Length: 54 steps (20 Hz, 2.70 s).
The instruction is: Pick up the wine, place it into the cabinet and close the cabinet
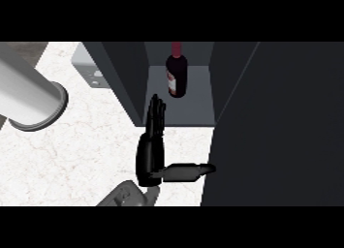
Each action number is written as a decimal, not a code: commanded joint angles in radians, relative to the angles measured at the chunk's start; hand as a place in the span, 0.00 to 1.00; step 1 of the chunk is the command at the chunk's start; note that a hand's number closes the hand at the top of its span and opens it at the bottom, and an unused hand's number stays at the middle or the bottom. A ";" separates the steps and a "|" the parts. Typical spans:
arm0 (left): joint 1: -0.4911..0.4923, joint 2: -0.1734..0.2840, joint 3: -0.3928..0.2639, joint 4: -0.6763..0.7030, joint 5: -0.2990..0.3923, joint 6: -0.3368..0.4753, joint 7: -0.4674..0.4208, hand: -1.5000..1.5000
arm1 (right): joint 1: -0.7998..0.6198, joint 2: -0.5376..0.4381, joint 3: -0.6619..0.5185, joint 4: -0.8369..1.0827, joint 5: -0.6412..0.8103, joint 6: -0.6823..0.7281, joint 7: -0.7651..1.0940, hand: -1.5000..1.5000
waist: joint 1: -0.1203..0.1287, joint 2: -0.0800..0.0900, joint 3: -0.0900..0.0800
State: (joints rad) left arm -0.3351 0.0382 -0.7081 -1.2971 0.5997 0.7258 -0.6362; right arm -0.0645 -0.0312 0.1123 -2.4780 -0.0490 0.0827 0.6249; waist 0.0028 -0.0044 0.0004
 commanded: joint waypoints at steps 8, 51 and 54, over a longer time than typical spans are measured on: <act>0.300 0.148 -0.083 -0.443 -0.128 0.098 0.080 0.00 | 0.064 0.004 0.046 -0.090 -0.026 0.006 0.015 0.00 | 0.000 0.001 0.000; 0.788 0.711 0.574 -0.771 0.256 -0.571 0.093 0.00 | -0.003 0.031 0.843 0.012 0.144 -0.165 0.155 1.00 | 0.009 -0.005 -0.003; 0.764 0.735 0.633 -0.772 0.311 -0.608 0.137 0.00 | -0.019 0.030 0.898 0.064 0.154 -0.243 0.118 1.00 | 0.007 -0.004 -0.002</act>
State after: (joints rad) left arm 0.4196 0.7312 -0.1592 -2.0533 0.8469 0.1669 -0.5406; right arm -0.0292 -0.0221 0.8047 -2.4353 0.0404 -0.0719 0.7725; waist 0.0067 -0.0081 -0.0019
